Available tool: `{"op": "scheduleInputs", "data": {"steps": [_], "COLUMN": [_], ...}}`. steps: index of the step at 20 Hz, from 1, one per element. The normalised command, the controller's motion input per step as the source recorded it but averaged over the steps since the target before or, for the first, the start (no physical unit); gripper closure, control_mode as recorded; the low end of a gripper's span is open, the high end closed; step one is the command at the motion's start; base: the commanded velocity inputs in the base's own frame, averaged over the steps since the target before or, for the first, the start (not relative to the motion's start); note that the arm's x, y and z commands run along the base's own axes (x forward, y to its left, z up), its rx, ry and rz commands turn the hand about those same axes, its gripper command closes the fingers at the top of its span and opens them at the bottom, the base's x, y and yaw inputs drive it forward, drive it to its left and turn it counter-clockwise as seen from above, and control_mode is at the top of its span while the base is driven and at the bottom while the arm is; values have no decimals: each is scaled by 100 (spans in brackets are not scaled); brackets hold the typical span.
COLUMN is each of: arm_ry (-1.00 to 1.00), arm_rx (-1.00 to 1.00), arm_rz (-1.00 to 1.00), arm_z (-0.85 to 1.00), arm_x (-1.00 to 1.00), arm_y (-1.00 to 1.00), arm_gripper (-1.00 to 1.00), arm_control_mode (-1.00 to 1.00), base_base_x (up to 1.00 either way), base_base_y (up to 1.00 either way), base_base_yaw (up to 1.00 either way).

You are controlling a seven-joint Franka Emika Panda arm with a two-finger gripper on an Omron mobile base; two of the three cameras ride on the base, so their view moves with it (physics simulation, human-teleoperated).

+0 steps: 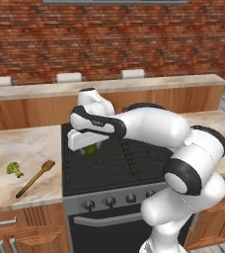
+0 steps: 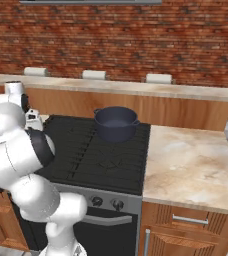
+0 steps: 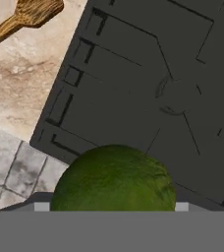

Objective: Put the lime and broccoli in the pot. Retrieve the spatula and lightly stir the vegetables in the pot.

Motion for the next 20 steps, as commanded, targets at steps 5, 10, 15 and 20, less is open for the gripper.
{"op": "scheduleInputs", "data": {"steps": [5, 10, 15, 20], "arm_ry": [1, 1, 3, 0], "arm_rx": [3, 1, 0, -1], "arm_rz": [-36, -39, -32, -2], "arm_z": [35, 31, 38, 41], "arm_x": [2, 2, 12, 12], "arm_y": [-100, -100, -99, -80], "arm_gripper": [100, 100, 100, 100], "arm_control_mode": [-100, -100, -100, -100], "base_base_x": [0, 0, 0, 0], "base_base_y": [0, 0, 0, 0], "base_base_yaw": [0, 0, 0, 0]}}
